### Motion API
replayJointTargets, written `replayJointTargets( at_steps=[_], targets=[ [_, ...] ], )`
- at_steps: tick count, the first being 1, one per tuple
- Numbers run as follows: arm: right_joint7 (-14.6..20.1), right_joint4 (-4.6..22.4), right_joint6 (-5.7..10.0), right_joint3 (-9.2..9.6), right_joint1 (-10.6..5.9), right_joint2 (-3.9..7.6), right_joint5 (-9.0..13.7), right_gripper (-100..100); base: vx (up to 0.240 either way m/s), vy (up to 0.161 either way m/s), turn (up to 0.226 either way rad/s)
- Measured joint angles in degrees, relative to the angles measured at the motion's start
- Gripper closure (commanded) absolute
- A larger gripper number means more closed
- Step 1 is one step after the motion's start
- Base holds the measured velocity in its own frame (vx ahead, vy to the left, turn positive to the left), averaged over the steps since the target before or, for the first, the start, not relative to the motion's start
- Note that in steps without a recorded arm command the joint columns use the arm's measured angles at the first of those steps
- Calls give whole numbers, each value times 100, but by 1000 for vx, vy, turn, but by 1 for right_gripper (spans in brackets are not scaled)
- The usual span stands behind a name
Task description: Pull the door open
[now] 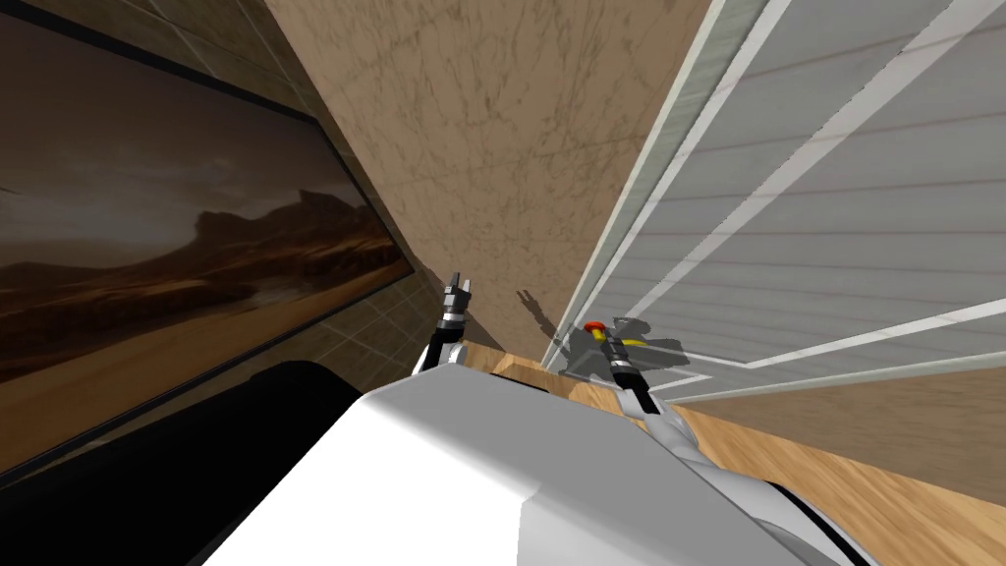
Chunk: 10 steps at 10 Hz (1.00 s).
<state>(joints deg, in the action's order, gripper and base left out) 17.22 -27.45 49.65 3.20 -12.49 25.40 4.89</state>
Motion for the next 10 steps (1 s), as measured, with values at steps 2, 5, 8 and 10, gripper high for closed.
replayJointTargets(
  at_steps=[2,5,8,10],
  targets=[
    [2,-13,-5,4,7,-1,-2,100,-177,-21,6],
    [0,14,-15,-7,25,10,5,100,-176,-20,4],
    [4,76,17,-18,-15,26,10,100,-182,-44,14],
    [5,34,1,-28,-5,40,17,100,-206,-42,15]
  ],
)
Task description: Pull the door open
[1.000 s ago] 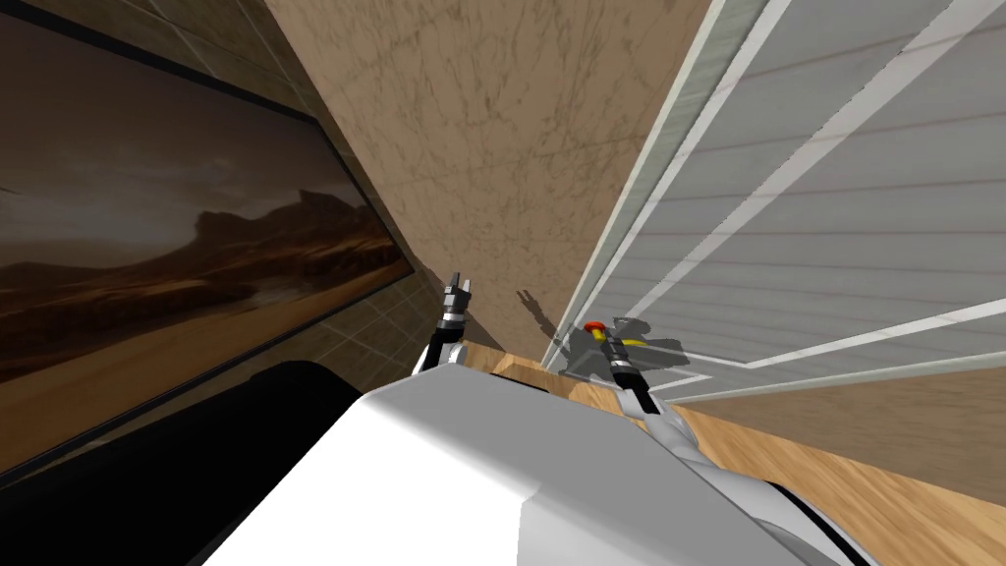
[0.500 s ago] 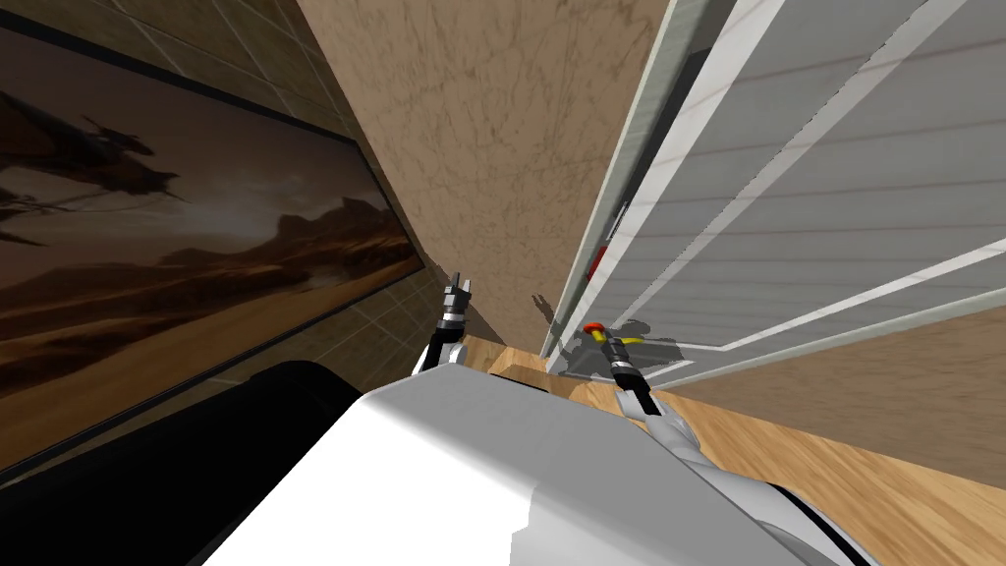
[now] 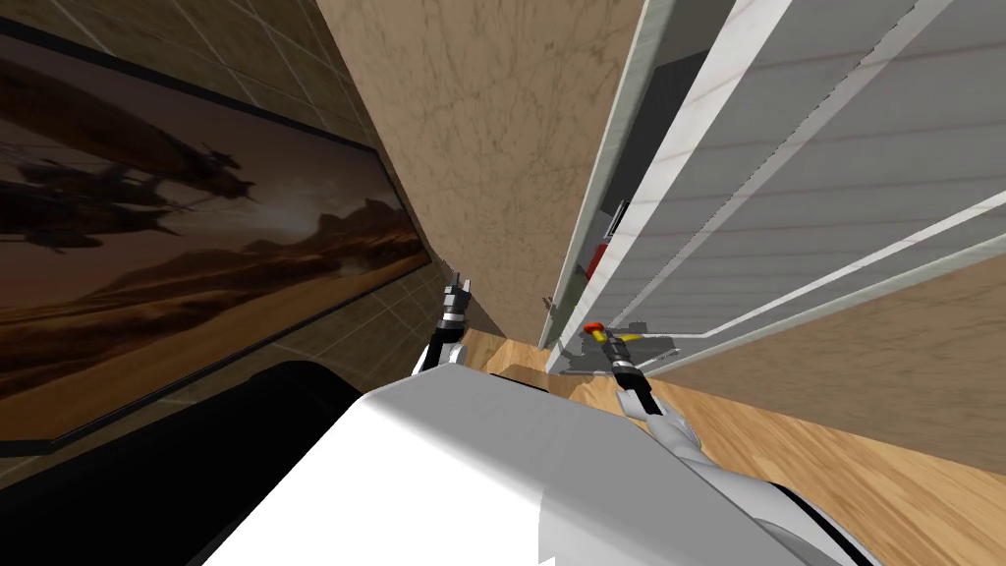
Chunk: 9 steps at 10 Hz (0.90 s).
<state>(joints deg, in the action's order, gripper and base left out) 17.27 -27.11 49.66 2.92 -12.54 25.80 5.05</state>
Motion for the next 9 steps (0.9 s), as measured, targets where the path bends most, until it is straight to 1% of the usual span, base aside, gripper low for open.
replayJointTargets(
  at_steps=[1,2,4,5,6,7,8,9],
  targets=[
    [-5,-105,-48,-18,53,17,11,100,-183,-30,10],
    [-6,-129,-83,-29,61,33,17,100,-175,-58,20],
    [-2,-84,-56,-45,48,57,26,100,-167,-25,16],
    [19,129,21,-38,-84,74,21,100,-148,-35,21],
    [35,450,162,-29,-260,74,14,100,-85,-28,33],
    [37,-83,-76,-56,54,128,37,100,-38,-6,-35],
    [4,-332,-245,-83,163,112,51,100,0,-3,-17],
    [-33,-474,-285,-105,237,93,60,100,16,2,-7]
  ],
)
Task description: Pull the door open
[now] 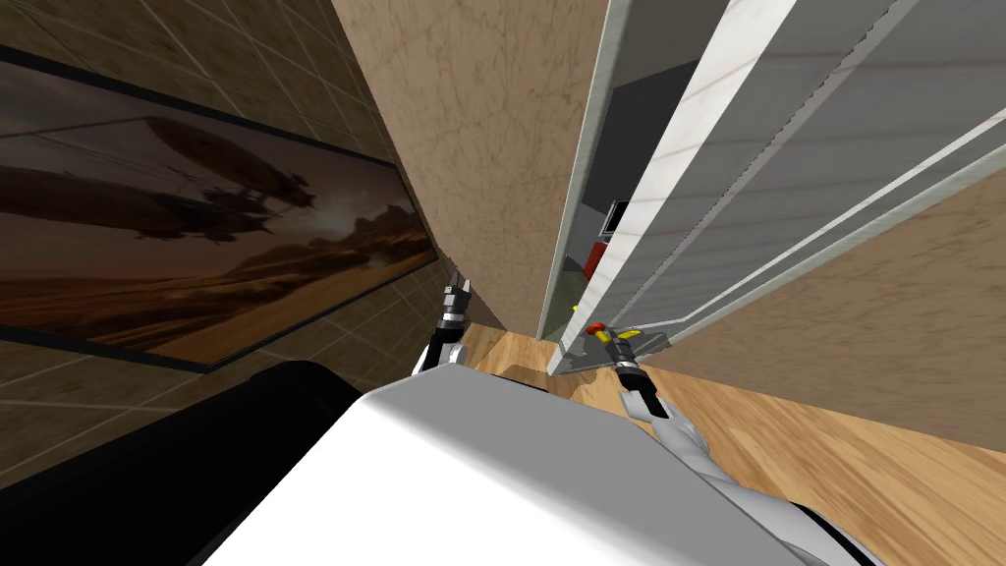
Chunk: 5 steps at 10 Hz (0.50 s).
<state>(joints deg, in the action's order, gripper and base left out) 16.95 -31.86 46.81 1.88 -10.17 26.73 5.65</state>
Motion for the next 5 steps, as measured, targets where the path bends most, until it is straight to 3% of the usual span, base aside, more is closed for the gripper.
replayJointTargets(
  at_steps=[1,2,3,4,5],
  targets=[
    [7,270,159,26,-157,-20,-17,100,15,2,13],
    [-6,352,233,21,-186,-35,-15,100,-62,-7,30],
    [-17,238,175,3,-141,-22,-4,100,-93,-18,27],
    [22,479,265,23,-282,3,-15,100,-118,-19,25],
    [35,406,260,20,-242,13,-11,100,-127,-36,16]
  ],
)
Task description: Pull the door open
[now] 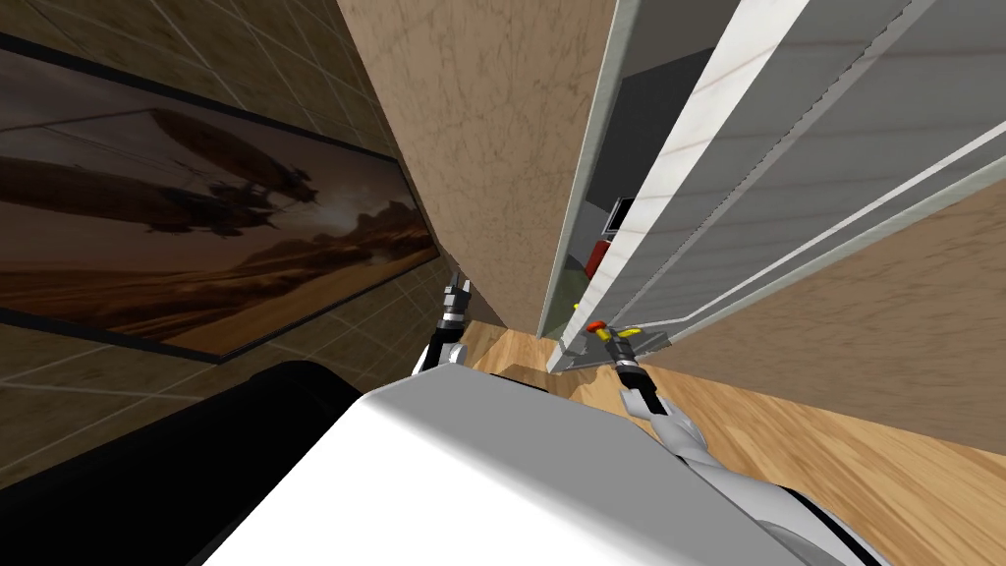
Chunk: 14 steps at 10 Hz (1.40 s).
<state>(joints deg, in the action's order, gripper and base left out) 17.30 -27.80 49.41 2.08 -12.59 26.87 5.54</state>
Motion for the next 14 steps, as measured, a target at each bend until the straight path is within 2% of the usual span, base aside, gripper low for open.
replayJointTargets(
  at_steps=[1,2,3,4,5,6,9,10,12,14],
  targets=[
    [-29,-169,-85,-17,84,-20,10,100,-99,-10,13],
    [-28,-106,-77,-3,60,-27,2,100,-63,10,1],
    [-18,48,-1,21,9,-46,-12,100,-101,-9,49],
    [-36,-136,-71,24,120,-66,-12,100,-106,13,23],
    [-29,-47,-47,37,72,-71,-19,100,-143,-8,29],
    [-4,232,91,58,-69,-75,-31,100,-123,-11,24],
    [-19,164,73,77,-18,-124,-39,100,-141,-5,42],
    [-25,100,44,81,21,-134,-39,-100,-123,-85,59],
    [79,179,199,213,8,-87,-117,-100,-57,-190,83],
    [199,-79,214,356,142,-11,-198,-100,-67,-192,87]
  ],
)
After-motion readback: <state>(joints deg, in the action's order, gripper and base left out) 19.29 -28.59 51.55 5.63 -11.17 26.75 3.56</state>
